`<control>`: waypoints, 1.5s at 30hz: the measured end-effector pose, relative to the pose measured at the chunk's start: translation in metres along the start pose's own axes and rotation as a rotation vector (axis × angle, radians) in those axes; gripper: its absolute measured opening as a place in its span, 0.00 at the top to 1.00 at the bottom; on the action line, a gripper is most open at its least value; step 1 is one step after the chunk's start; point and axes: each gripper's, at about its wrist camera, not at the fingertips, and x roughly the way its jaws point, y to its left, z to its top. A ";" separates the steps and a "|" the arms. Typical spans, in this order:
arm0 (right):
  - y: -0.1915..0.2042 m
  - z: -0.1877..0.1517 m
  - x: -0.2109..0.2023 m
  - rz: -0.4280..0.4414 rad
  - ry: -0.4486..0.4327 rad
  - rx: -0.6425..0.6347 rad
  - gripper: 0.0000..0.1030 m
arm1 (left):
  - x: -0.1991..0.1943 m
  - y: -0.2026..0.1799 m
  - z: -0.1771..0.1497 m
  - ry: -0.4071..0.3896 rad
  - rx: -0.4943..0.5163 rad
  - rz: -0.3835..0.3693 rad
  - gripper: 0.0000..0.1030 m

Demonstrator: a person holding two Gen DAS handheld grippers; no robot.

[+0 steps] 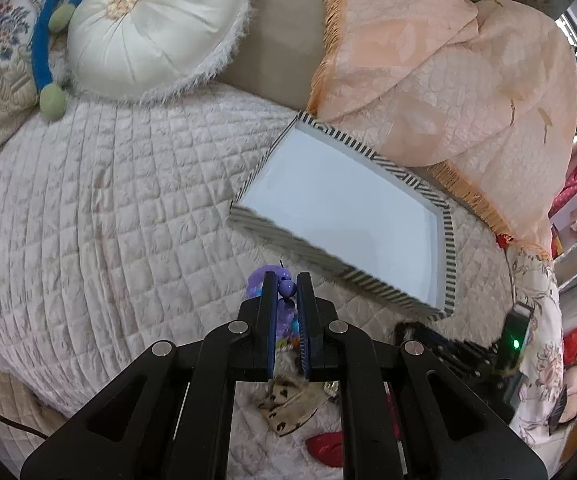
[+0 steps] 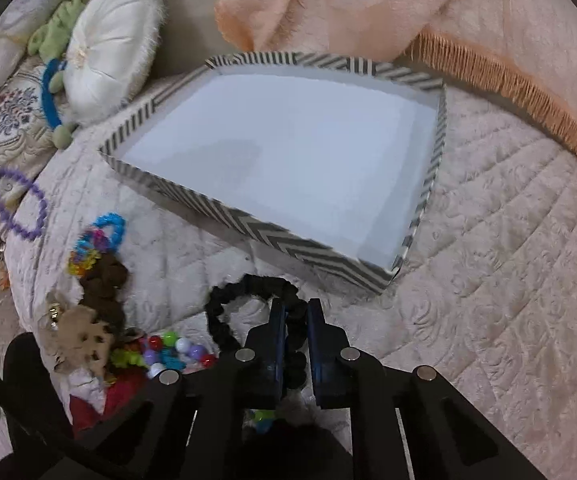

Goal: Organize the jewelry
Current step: 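Carry the purple bracelet into the tray with the left tool while the right tool drops the scrunchie there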

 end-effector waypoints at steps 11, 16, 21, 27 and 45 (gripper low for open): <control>-0.007 0.043 -0.051 0.143 -0.136 0.087 0.92 | 0.044 -0.043 0.057 -0.006 0.057 -0.045 0.92; -0.026 0.065 -0.022 0.133 -0.143 0.174 0.91 | 0.091 -0.052 0.080 0.018 0.069 -0.030 0.92; -0.040 0.061 0.022 0.120 -0.039 0.197 0.91 | 0.147 -0.035 0.078 0.094 0.047 0.070 0.92; -0.038 0.057 0.024 0.109 0.013 0.124 0.91 | 0.167 -0.011 0.053 0.171 0.037 0.115 0.92; -0.017 0.058 0.005 0.025 0.046 0.007 0.68 | 0.122 -0.018 0.000 0.167 0.082 0.133 0.52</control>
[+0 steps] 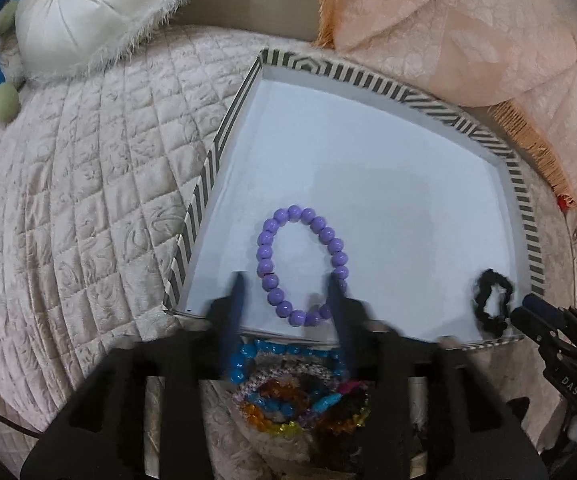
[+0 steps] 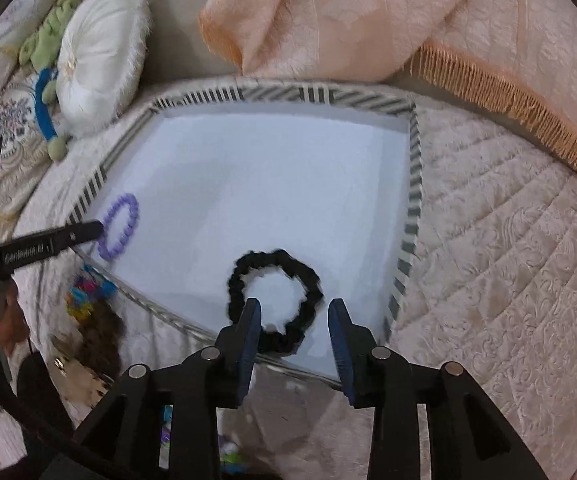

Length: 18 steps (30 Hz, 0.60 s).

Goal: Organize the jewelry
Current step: 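Carry the purple bracelet into the tray with the left tool while the right tool drops the scrunchie there, then withdraw both open tools from the tray back over the remaining jewelry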

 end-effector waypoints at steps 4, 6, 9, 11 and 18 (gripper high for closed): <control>0.009 0.000 -0.002 -0.026 -0.006 -0.007 0.68 | -0.015 0.002 -0.004 -0.027 0.005 0.014 0.52; 0.017 0.000 -0.003 -0.044 -0.009 -0.020 0.68 | -0.023 0.005 -0.008 -0.039 -0.003 0.021 0.52; 0.026 -0.002 -0.008 -0.068 -0.015 -0.043 0.68 | -0.036 0.009 -0.015 -0.065 -0.011 0.045 0.52; 0.030 -0.005 -0.014 -0.072 -0.020 -0.050 0.68 | -0.042 0.011 -0.017 -0.087 -0.014 0.044 0.52; 0.053 -0.018 -0.032 -0.082 -0.039 -0.095 0.68 | -0.068 0.016 -0.043 -0.117 -0.012 0.044 0.52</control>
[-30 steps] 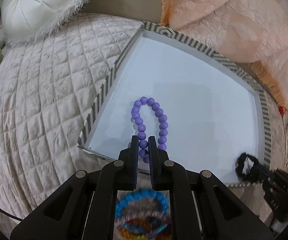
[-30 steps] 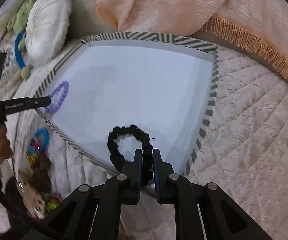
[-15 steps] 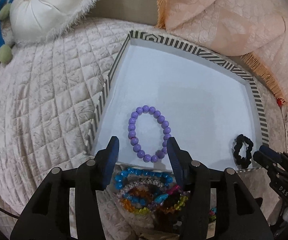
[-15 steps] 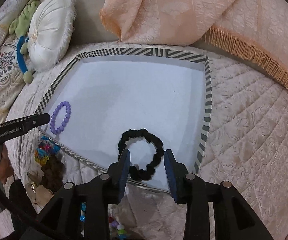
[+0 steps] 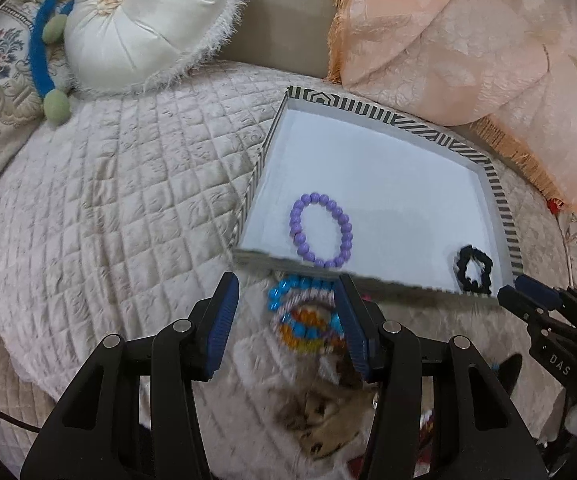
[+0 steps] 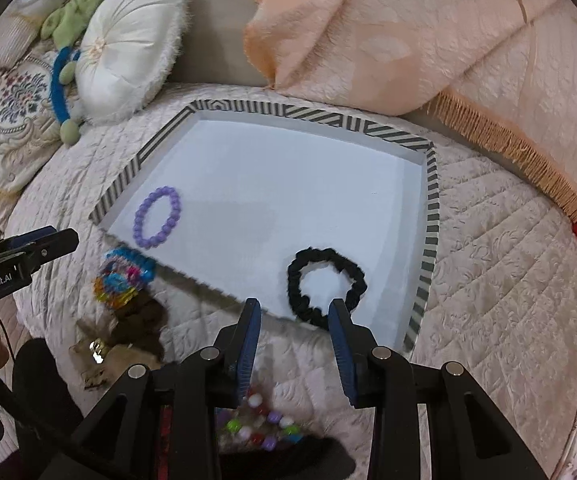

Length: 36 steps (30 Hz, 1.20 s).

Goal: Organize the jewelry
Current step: 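Withdraw both open tools from the tray back over the remaining jewelry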

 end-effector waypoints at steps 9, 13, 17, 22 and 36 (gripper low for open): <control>0.015 -0.023 -0.022 -0.009 -0.003 -0.012 0.68 | -0.028 0.005 -0.036 -0.013 0.017 0.015 0.52; 0.021 -0.036 -0.033 -0.008 -0.005 -0.019 0.67 | -0.038 0.006 -0.048 -0.008 0.020 0.007 0.52; 0.025 -0.047 -0.042 -0.006 -0.009 -0.021 0.66 | -0.048 0.007 -0.060 -0.012 0.019 -0.004 0.52; 0.029 -0.060 -0.047 0.000 -0.001 -0.022 0.66 | -0.054 0.007 -0.072 -0.013 0.029 0.003 0.52; 0.033 -0.086 -0.057 0.054 -0.005 0.057 0.65 | -0.062 -0.001 -0.086 -0.032 0.042 0.026 0.52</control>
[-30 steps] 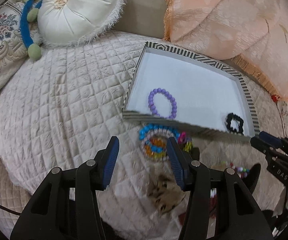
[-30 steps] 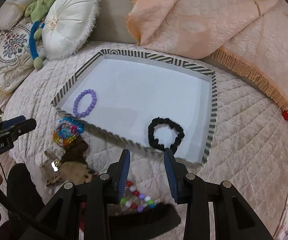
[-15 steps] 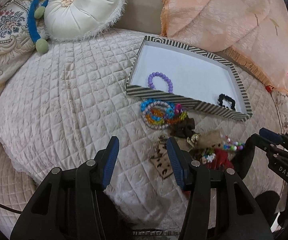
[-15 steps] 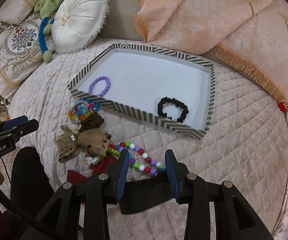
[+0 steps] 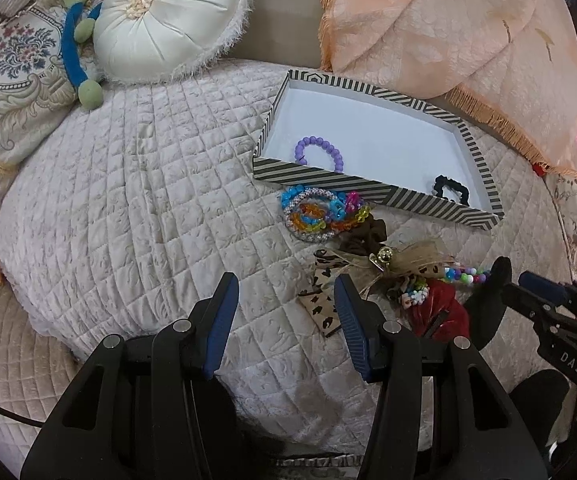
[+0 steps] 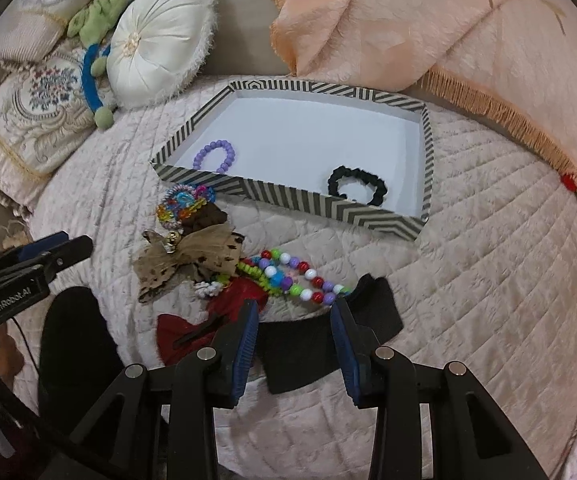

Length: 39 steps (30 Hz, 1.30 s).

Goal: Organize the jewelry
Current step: 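Withdraw both open tools from the tray back over the remaining jewelry, then grasp the leopard-print bow with the left tool while the right tool grasps the black headband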

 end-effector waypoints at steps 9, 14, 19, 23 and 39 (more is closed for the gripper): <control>0.001 -0.003 0.001 0.015 0.004 0.010 0.65 | 0.001 -0.001 0.000 0.017 -0.007 -0.007 0.52; 0.001 -0.003 0.000 0.025 0.007 0.010 0.65 | 0.006 0.013 0.005 0.057 -0.059 -0.054 0.52; 0.000 0.000 0.002 0.038 0.011 0.012 0.65 | 0.012 0.019 0.008 0.090 -0.087 -0.122 0.43; -0.006 0.004 0.000 0.041 0.007 0.022 0.65 | 0.019 0.009 0.010 0.102 -0.038 -0.152 0.42; -0.071 -0.011 0.019 0.034 0.093 0.200 0.60 | 0.068 -0.039 0.014 0.151 0.172 -0.183 0.34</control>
